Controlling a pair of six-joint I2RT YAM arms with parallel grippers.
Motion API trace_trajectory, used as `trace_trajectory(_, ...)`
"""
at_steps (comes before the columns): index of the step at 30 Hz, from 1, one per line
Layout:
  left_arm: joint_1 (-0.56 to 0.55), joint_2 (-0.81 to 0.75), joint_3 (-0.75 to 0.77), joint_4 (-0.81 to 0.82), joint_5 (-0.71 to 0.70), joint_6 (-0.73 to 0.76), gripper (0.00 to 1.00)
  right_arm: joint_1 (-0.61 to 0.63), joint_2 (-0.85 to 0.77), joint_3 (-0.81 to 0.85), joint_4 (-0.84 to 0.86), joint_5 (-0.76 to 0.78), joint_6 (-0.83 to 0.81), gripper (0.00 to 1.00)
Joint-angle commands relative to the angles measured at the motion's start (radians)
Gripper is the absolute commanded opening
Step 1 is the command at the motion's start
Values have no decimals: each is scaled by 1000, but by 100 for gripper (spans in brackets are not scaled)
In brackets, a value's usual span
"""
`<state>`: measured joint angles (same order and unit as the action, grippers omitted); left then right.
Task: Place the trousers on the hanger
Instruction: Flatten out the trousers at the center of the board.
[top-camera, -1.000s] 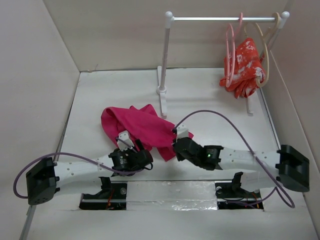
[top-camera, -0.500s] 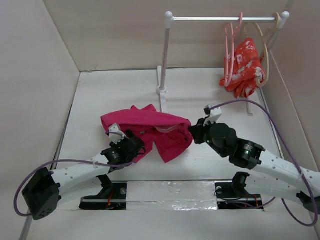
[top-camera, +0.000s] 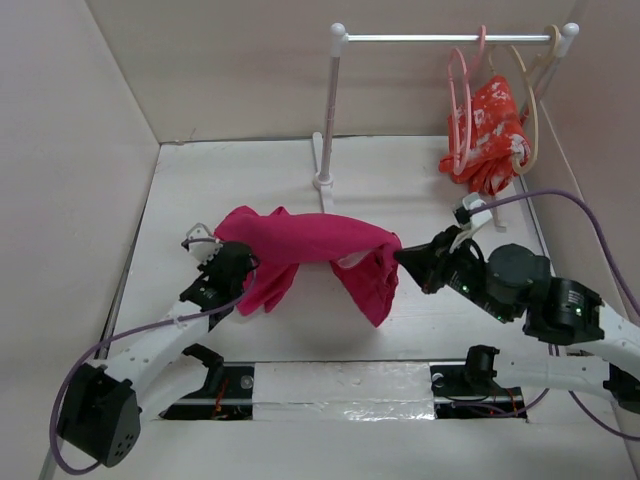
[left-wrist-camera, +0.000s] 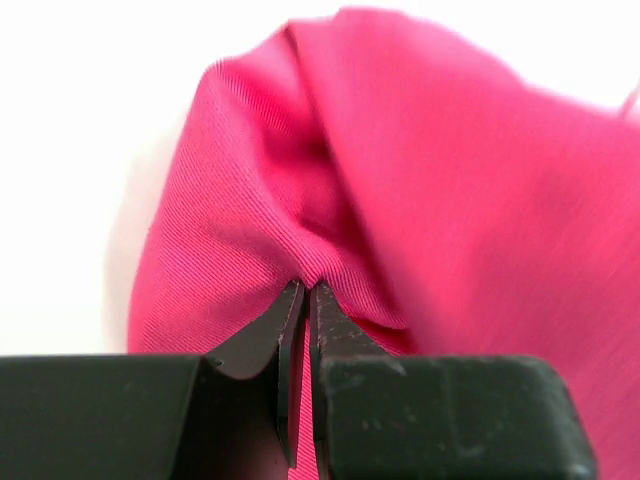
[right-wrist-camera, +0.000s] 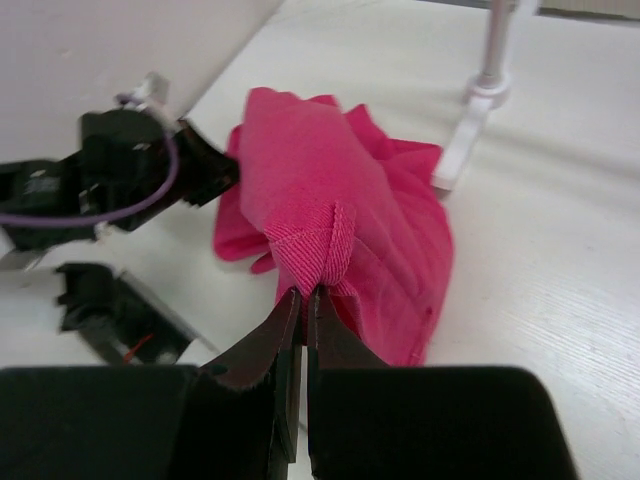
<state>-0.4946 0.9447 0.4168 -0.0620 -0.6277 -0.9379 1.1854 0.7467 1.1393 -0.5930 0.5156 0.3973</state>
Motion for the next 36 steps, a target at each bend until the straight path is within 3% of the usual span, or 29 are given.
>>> trace_trajectory(1,36,-130,108,-25,-32,105,0,78,-18,135,-2,-53,-11,0)
trace_trajectory(6,36,-247,171,-51,-20,93,0,99,3,269,-4,-173,-28,0)
trace_trajectory(14,36,-281,534,-134,-141,201,0,99,82,490,-31,-213,-84,0)
trace_trajectory(16,36,-229,629,-141,-164,247,0,99,72,470,-33,-166,-81,0)
trace_trajectory(21,45,-28,720,-98,-116,353,0,73,7,243,-50,231,-8,0)
trace_trajectory(24,45,121,717,-67,-112,327,0,-24,-49,78,-100,346,91,0)
trace_trajectory(27,120,295,697,19,-42,297,3,-177,-112,-95,-82,380,155,0)
trace_trajectory(29,198,386,743,28,14,280,12,-271,-127,-166,-67,344,189,0)
trace_trajectory(32,212,584,900,-71,2,316,33,-466,-136,-321,66,246,180,0)
trace_trajectory(33,212,626,942,-109,-10,323,45,-566,-123,-355,103,224,164,0)
trace_trajectory(36,165,642,955,-116,-3,317,51,-723,-45,-430,202,129,147,0)
